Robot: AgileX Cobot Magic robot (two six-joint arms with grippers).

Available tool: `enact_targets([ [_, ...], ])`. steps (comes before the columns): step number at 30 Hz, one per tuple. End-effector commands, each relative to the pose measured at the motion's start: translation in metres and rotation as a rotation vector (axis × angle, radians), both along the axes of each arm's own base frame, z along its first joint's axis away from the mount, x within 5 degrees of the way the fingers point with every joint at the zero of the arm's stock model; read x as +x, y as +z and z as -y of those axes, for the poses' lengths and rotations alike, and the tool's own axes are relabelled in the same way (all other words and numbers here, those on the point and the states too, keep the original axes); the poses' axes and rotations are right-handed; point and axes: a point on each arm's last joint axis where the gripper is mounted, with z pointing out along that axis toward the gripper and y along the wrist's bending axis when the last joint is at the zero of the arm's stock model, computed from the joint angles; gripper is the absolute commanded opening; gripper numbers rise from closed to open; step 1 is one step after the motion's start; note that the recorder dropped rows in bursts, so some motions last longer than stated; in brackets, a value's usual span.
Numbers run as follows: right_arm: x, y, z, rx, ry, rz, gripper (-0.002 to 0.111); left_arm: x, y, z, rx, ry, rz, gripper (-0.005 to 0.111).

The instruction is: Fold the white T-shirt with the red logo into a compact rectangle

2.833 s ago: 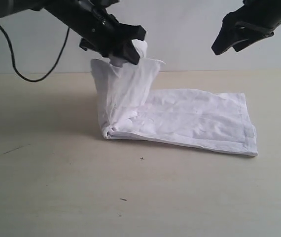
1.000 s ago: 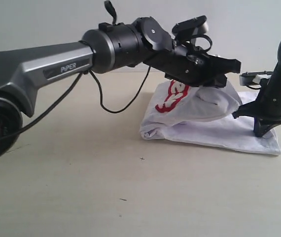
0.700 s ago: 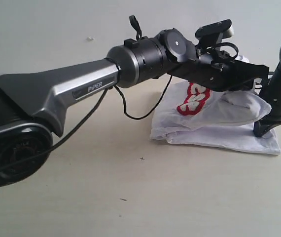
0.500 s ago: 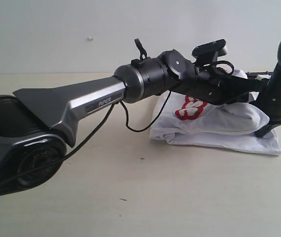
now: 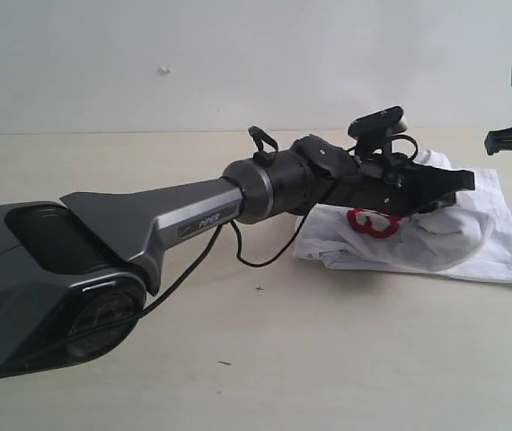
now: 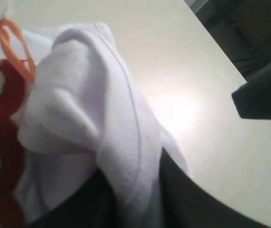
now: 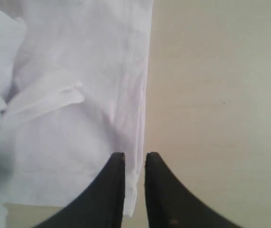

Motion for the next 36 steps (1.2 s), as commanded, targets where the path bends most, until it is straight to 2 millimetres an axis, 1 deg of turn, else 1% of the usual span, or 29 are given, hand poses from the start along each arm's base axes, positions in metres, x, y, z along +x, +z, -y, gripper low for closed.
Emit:
enact_targets([
  [1,-0.001,0.019,-0.004,0.030,0.032,0.078,0.023,-0.008,0.003,0.009,-0.021,0.013,0.014,0.061],
  [3,0.000,0.019,-0.009,0.072,0.058,0.091,0.025,-0.010,0.007,0.011,-0.029,-0.008,0.014,0.074],
  [5,0.002,0.020,-0.014,0.128,0.091,0.119,0.027,-0.010,0.016,0.013,-0.049,-0.028,0.023,0.077],
  [7,0.005,0.021,-0.019,0.168,0.126,0.145,0.029,-0.011,0.026,0.015,-0.071,-0.048,0.036,0.084],
  [8,0.005,0.023,-0.020,0.180,0.133,0.162,0.030,-0.012,0.027,0.016,-0.071,-0.063,0.043,0.086],
  [12,0.008,0.036,-0.021,0.170,0.148,0.254,0.031,-0.014,0.027,0.016,-0.065,-0.091,0.048,0.086],
  [15,0.009,0.040,-0.023,0.178,0.146,0.282,0.031,-0.014,0.029,0.016,-0.062,-0.091,0.061,0.086],
  [17,0.009,0.040,-0.021,0.155,0.147,0.288,0.031,-0.012,0.032,0.014,-0.038,-0.102,0.102,0.086],
  [20,0.009,0.043,-0.016,0.108,0.116,0.294,0.031,-0.003,0.041,0.005,0.014,-0.102,0.185,0.086],
  [24,0.007,0.044,-0.012,0.082,0.100,0.289,0.031,0.013,0.070,-0.013,0.029,-0.078,0.268,0.086],
  [28,0.007,0.044,-0.013,0.101,0.091,0.296,0.031,0.020,0.088,-0.024,0.053,-0.108,0.332,0.086],
  [31,0.006,0.043,-0.016,0.131,0.106,0.277,0.031,0.025,0.092,-0.038,0.150,-0.170,0.381,0.086],
  [32,0.006,0.043,-0.019,0.151,0.120,0.275,0.031,0.029,0.088,-0.046,0.218,-0.190,0.383,0.086],
  [36,0.008,0.042,-0.024,0.213,0.130,0.288,0.031,0.040,0.076,-0.073,0.367,-0.214,0.258,0.086],
])
